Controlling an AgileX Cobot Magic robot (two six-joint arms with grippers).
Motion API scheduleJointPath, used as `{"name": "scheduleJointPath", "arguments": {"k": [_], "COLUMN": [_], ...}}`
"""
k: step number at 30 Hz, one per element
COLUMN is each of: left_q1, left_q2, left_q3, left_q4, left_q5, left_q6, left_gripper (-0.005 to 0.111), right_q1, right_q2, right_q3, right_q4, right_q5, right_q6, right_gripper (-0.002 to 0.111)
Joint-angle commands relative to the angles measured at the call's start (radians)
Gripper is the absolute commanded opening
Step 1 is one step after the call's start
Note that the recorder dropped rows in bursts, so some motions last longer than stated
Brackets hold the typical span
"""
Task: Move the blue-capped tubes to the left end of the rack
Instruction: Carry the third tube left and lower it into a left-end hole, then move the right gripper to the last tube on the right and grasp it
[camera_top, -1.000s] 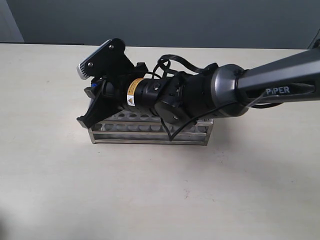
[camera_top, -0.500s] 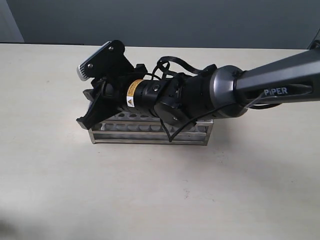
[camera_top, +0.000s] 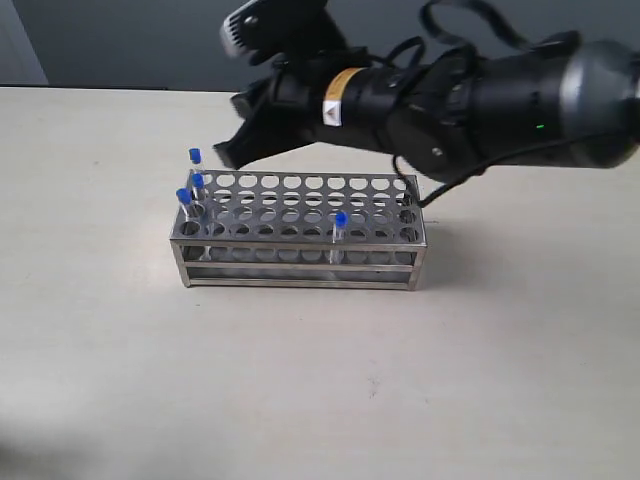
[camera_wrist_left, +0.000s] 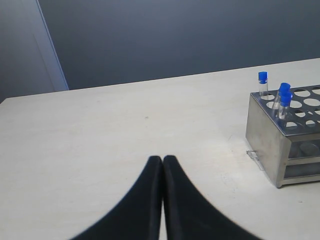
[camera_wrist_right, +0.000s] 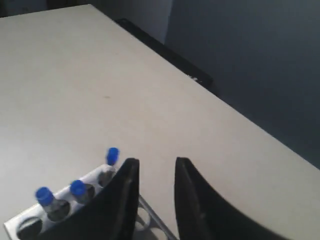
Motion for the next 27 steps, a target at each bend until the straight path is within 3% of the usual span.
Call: {"name": "scheduleJointPath", "arguments": {"k": [1, 6, 11, 13, 27], "left_q1": [-0.004, -0.004, -0.004, -0.004, -0.004], "left_q2": [0.003, 0.003, 0.003, 0.003, 0.003], "left_q3": [-0.005, -0.005, -0.005, -0.005, -0.005], "left_q4": [-0.005, -0.005, -0.005, -0.005, -0.005], "left_q5": [-0.008, -0.008, -0.008, -0.008, -0.008], "left_q6": [-0.001, -0.001, -0.001, -0.001, -0.001], "left_gripper": [0.001, 0.001, 0.001, 0.001, 0.001], "right_q1": [-0.086, -0.102, -0.099, -0.097, -0.037], "right_q2": [-0.113, -0.207, -0.212, -0.212, -0.136], "right_q3": [0.162, 0.349, 0.407, 0.407, 0.407], "right_q4": [0.058, 0.100, 0.098, 0.098, 0.099], "right_q5": [-0.055, -0.089, -0.047, -0.050, -0.127], "right_q6": [-0.007, -0.007, 0.007, 0.037, 0.062], "right_gripper": [0.025, 0.024, 0.055, 0.061, 0.057]}}
